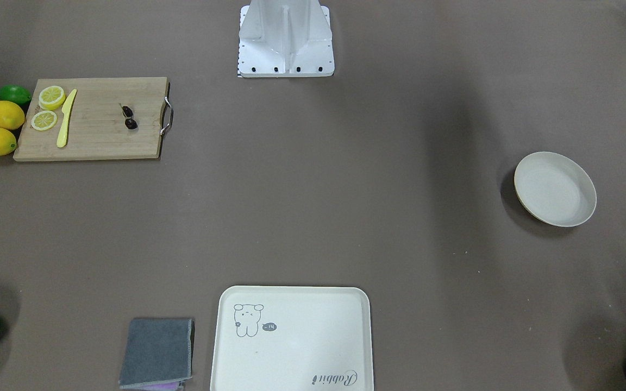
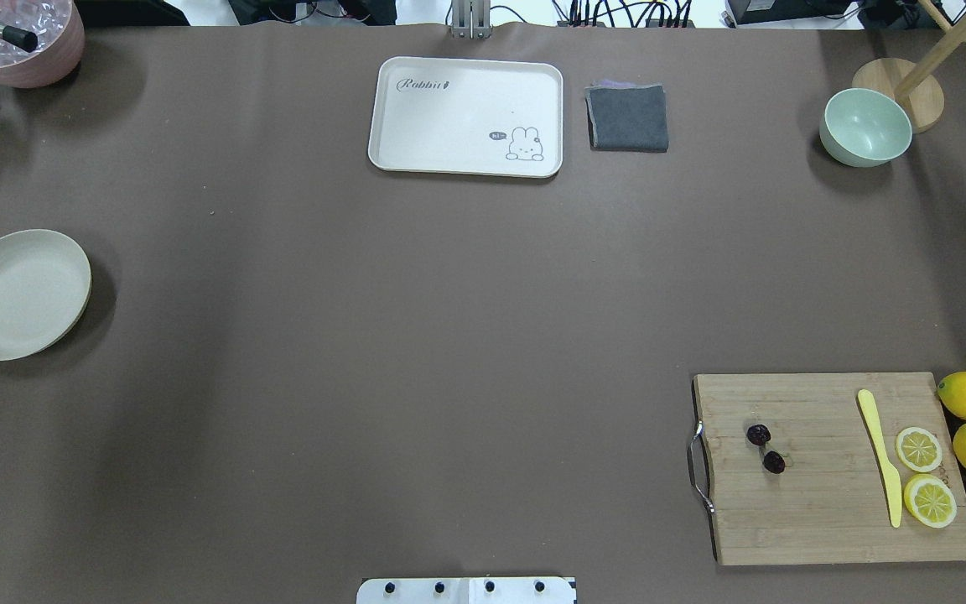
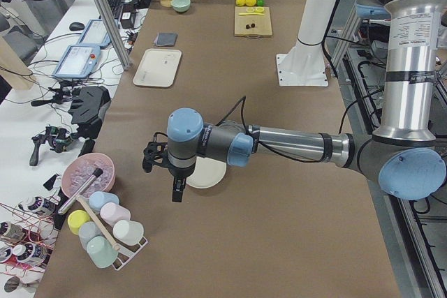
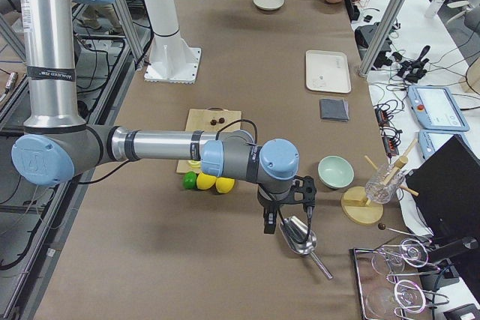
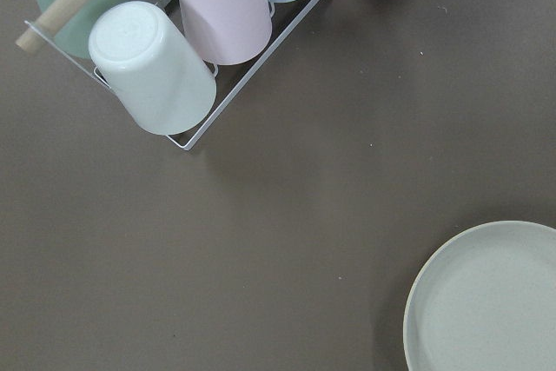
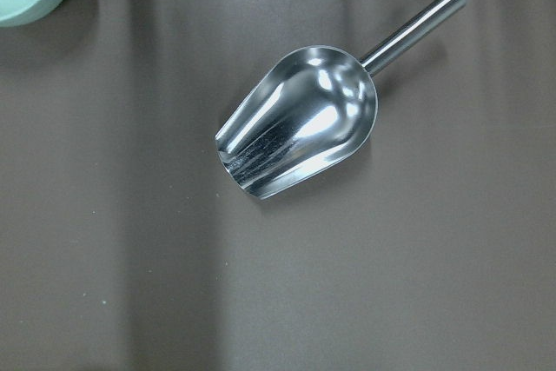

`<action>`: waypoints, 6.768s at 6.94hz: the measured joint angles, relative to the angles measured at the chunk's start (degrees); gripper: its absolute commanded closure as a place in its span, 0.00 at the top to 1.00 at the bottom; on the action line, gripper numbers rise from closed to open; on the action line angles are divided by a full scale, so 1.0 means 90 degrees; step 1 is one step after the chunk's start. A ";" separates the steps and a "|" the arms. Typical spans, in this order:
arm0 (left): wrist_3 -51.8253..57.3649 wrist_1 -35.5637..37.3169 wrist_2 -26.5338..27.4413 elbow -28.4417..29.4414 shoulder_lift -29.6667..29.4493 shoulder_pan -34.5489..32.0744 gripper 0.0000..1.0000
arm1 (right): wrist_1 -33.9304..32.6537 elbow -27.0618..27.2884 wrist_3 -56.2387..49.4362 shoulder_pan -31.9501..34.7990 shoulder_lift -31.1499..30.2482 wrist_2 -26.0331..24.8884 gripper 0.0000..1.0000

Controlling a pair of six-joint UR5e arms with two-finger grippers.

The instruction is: Place red cherry on plate

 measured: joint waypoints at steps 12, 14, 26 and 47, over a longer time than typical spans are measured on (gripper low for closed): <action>0.0000 0.0018 -0.0001 0.0034 0.0036 0.0002 0.98 | 0.0000 0.0028 -0.0011 0.0000 -0.0037 0.0003 1.00; 0.0000 0.0022 -0.0004 0.0038 0.0037 0.0002 0.98 | 0.0000 0.0028 -0.0014 0.0000 -0.0036 0.0007 1.00; -0.0041 -0.1348 -0.0076 0.0548 -0.0062 0.0416 0.98 | 0.0010 0.0065 -0.0011 0.0001 0.0025 -0.0002 1.00; -0.1524 -0.3347 -0.1156 0.2680 -0.0878 0.1754 0.00 | 0.0019 0.0243 0.0391 0.0000 0.0140 -0.0022 1.00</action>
